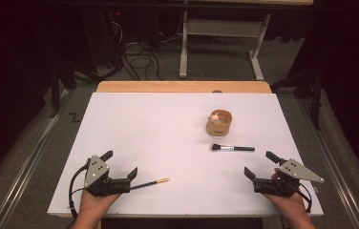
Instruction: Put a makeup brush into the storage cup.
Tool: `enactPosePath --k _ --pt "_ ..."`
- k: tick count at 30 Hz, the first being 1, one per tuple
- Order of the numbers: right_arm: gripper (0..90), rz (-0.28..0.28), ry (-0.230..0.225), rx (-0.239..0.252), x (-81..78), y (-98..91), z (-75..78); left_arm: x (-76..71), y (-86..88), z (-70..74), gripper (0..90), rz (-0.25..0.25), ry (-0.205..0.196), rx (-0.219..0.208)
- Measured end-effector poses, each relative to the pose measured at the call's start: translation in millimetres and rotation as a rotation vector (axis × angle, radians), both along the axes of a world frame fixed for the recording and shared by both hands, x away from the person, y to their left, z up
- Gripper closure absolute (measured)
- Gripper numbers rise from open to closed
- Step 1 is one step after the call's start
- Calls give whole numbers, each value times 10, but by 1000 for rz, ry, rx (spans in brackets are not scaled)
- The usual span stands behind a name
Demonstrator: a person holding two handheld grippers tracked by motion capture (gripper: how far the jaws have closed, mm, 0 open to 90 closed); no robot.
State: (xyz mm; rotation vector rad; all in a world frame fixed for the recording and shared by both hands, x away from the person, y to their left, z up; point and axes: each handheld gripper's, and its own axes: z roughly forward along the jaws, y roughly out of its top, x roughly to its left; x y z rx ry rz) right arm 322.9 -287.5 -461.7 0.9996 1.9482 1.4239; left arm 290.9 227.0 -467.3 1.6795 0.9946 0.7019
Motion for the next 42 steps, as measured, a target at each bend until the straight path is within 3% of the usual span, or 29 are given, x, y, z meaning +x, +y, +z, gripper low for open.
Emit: enactPosePath --k 7,15,24,33,35,36,39,42 --pt "21 12 8 2 18 -2 -17 21 140 -18 1 33 8 -34" --pt "25 21 12 3 13 2 -20 26 124 -35 1 34 24 -6" --pt "25 23 8 -4 7 10 -21 12 129 -13 1 35 26 -13" --pt "31 16 14 4 9 -14 -22 58 79 50 1 17 61 -9" --pt "35 12 15 12 13 -31 -22 88 80 146 1 -12 97 -68" --pt "35 12 15 12 13 -31 -22 88 80 146 1 -12 97 -68" --pt "41 7 23 9 35 -47 -32 113 36 263 1 -21 97 -3" --pt "41 5 19 5 27 -48 -27 147 18 293 1 -22 119 -4"
